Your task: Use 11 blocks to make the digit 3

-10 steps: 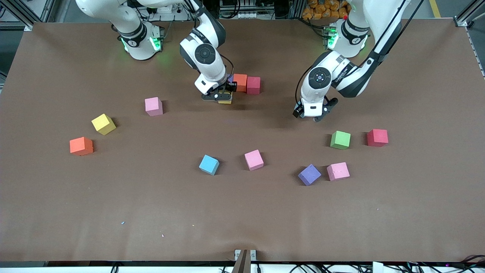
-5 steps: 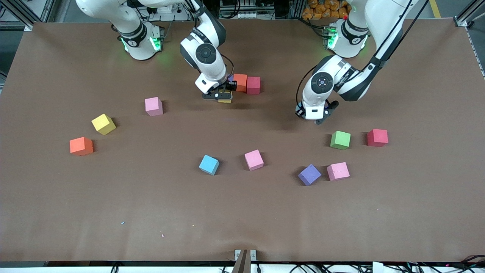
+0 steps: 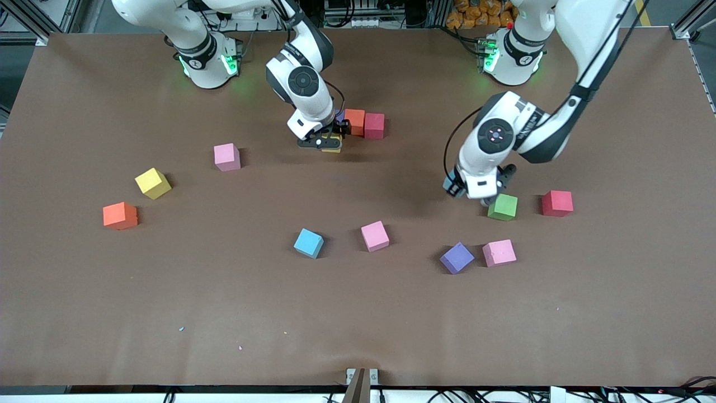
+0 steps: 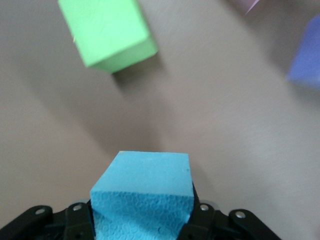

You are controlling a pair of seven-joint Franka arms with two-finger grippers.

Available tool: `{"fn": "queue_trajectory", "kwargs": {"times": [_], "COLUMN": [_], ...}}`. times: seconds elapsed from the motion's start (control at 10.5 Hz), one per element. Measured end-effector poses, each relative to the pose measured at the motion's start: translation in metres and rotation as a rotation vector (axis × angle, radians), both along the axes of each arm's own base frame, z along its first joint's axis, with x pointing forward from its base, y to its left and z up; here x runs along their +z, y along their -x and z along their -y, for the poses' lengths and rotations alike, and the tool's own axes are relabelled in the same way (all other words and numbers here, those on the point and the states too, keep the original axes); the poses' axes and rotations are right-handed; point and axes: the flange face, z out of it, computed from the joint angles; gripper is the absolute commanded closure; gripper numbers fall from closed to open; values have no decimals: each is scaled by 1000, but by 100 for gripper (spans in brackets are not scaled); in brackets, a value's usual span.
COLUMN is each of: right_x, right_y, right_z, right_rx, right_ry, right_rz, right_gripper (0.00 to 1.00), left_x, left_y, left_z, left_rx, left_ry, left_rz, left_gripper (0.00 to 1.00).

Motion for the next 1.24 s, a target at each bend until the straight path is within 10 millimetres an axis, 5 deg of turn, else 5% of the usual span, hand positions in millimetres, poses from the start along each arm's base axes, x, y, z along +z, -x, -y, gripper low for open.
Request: {"fn": "queue_trajectory", "kwargs": {"times": [0.29, 0.57, 0.86, 1.05, 1.24], "right_x": [21, 65, 88, 85, 71], "right_y": [-23, -99, -172, -211, -244], "right_z": [-2, 23, 78, 101, 96], "right_rx": [7, -68, -210, -275, -287], "right_ry": [-6, -49, -86, -99, -111], "right_rz": [-14, 7, 56, 70, 83], "right_gripper": [0, 0, 0, 0, 0], "left_x": [28, 54, 50, 41, 37], "left_y": [-48, -87, -100, -112, -129], "left_z": [5, -8, -15, -29, -46], "left_rx": [74, 134, 174, 219, 256], "left_ry": [30, 52, 64, 64, 66], "left_rz": [10, 40, 35, 29, 37], "left_gripper": [100, 100, 100, 100, 100]}}
